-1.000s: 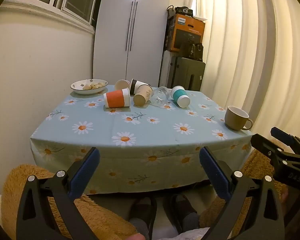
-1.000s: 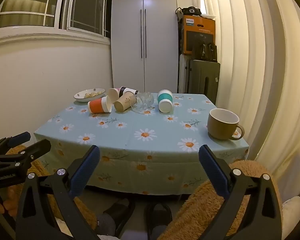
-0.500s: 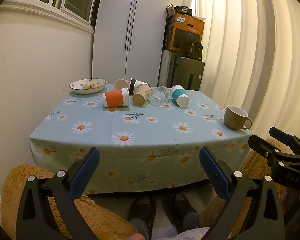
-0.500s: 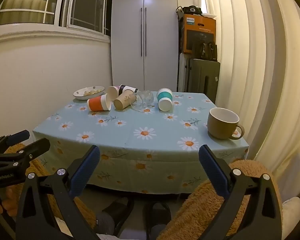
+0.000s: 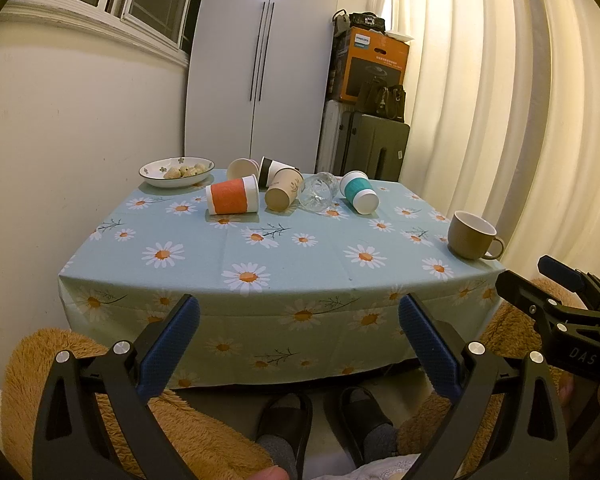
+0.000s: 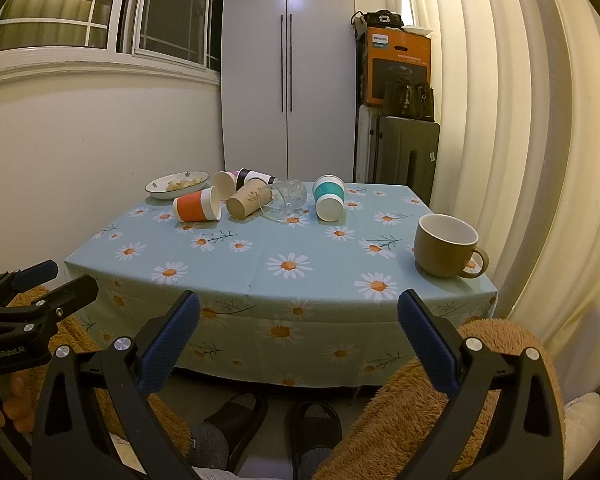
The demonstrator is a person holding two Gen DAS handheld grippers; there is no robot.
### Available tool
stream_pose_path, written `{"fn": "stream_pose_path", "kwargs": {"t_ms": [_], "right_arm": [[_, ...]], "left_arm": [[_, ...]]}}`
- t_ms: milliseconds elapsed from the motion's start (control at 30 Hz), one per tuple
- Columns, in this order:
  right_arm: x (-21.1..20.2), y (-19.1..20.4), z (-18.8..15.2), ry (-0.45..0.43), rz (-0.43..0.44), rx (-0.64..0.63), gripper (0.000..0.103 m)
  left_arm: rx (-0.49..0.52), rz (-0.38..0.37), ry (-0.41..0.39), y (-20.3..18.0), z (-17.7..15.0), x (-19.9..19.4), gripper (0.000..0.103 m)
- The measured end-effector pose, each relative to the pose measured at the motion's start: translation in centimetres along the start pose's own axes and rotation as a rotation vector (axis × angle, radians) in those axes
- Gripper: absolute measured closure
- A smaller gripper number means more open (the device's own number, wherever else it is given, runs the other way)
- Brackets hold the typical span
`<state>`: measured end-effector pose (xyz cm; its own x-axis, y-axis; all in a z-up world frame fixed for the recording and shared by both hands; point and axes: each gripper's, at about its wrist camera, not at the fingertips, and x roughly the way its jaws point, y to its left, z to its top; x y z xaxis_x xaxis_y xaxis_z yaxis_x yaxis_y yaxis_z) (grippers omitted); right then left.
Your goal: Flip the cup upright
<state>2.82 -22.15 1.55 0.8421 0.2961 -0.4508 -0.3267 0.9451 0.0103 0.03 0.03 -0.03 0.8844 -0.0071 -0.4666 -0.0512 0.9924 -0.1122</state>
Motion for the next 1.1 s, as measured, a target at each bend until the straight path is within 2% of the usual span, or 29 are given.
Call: {"fn": "stream_pose_path", "kwargs": {"t_ms": [1100], "right_arm": [[0.10,-0.41,-0.45,-0.005,0.007,-0.001,0.005]], "left_arm": [[-0.024,-0.013,-0.006,-0.31,-0.22,-0.41,0.007]]}}
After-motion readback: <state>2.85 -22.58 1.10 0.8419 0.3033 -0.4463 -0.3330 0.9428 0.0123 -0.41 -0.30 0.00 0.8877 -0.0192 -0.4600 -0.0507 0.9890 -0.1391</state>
